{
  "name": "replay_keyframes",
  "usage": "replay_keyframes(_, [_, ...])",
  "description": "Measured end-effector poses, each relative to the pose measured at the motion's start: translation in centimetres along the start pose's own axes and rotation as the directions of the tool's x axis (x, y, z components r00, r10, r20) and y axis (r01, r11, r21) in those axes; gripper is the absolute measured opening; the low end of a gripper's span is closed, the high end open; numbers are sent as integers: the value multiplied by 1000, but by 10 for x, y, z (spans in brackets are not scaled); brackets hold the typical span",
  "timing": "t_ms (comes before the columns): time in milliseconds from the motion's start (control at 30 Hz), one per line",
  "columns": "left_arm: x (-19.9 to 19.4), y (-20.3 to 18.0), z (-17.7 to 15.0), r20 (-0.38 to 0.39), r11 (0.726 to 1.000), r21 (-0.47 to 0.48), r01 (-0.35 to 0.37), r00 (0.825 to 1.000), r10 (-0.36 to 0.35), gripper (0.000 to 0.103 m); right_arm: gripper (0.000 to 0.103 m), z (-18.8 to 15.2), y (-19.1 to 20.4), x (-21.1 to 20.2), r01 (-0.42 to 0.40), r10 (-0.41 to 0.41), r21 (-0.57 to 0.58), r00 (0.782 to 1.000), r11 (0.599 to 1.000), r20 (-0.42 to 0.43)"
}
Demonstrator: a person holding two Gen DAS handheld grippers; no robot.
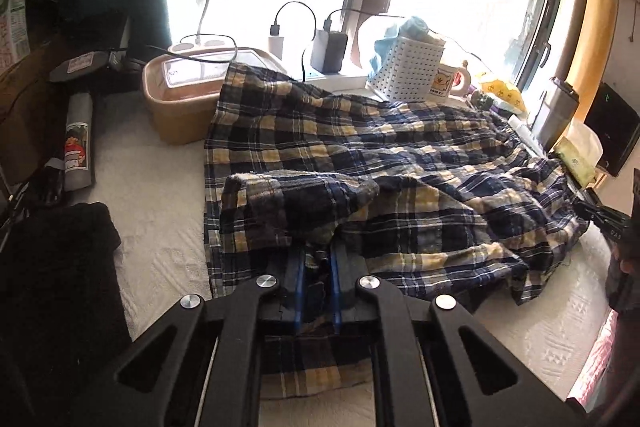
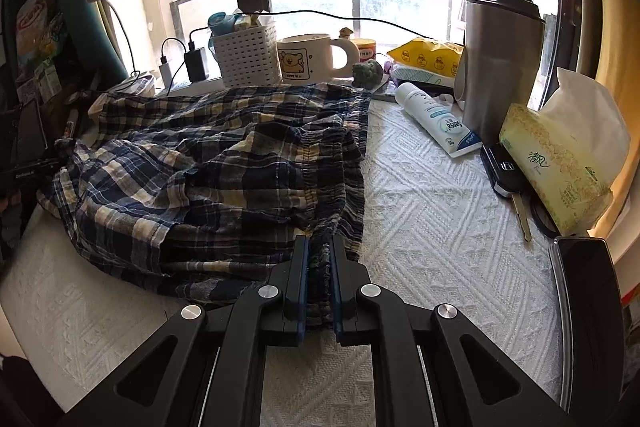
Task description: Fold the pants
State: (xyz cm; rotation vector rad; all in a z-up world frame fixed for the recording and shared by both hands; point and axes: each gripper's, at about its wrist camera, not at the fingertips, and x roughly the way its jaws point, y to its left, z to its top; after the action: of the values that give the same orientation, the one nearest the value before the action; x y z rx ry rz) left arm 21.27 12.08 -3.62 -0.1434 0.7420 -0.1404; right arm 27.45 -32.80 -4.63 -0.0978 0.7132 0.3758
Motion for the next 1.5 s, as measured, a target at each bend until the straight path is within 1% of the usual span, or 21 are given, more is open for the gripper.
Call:
replay_keyframes(200, [-53,-7,-3,86,1000,-3,31,996,-30,8,9,1,4,-6,1,-1,-9,1000,1000,20])
replay_keyframes(333, [-85,-15,-8,127,997,3,71,989,-71,8,9,6,9,-18,-6,7,-21,999,1000,44])
replay_keyframes(467, [-113,-16,-14,159,994,-13,104,982,-101,8,9,11,11,-36,-2,4,-33,997,999,72])
replay_keyframes(600, [-136,-12,-21,179,990,-47,135,976,-125,8,9,17,5,-61,-35,35,-5,994,999,102])
replay_keyframes(667, [-147,-13,-27,181,988,-49,144,974,-133,8,9,19,5,-76,-36,37,-9,993,999,115])
replay_keyframes(767, [-153,-20,-42,145,990,-30,140,980,-135,8,9,17,5,-97,-19,23,-29,993,999,120])
replay_keyframes(833, [-148,-23,-57,91,990,-32,135,987,-132,9,9,11,6,-106,-3,7,-36,994,999,109])
replay_keyframes(900, [-138,-21,-76,32,988,-71,141,990,-139,9,9,1,5,-109,13,-10,-39,996,999,86])
replay_keyframes(1000, [-121,-27,-109,-71,984,-104,147,985,-155,9,9,-17,0,-110,31,-30,-23,998,999,50])
replay_keyframes(1100, [-104,-36,-138,-163,983,-125,138,974,-157,9,9,-37,-7,-104,57,-57,4,998,998,11])
replay_keyframes(1133, [-99,-40,-146,-192,986,-114,125,970,-146,9,9,-44,-9,-100,60,-60,17,998,998,-3])
replay_keyframes(1200, [-93,-46,-158,-228,994,-78,80,969,-95,9,9,-55,-10,-93,70,-70,28,997,997,-26])
replay_keyframes(1233, [-92,-47,-161,-239,995,-69,69,967,-84,10,9,-60,-10,-89,77,-76,32,996,997,-36])
replay_keyframes(1333, [-94,-43,-162,-236,993,-80,81,967,-98,12,9,-72,-13,-83,84,-81,51,995,995,-52])
replay_keyframes(1367, [-94,-42,-162,-236,993,-80,83,967,-100,14,9,-74,-15,-83,78,-75,65,996,995,-48])
replay_keyframes(1433, [-96,-42,-162,-227,993,-75,94,968,-109,24,10,-75,-19,-86,59,-57,85,998,995,-27])
replay_keyframes(1467, [-98,-43,-162,-218,992,-71,106,969,-119,37,11,-76,-19,-87,53,-52,87,998,995,-20])
replay_keyframes(1500, [-100,-43,-163,-204,992,-66,111,971,-122,52,13,-75,-19,-89,51,-50,84,999,995,-18])
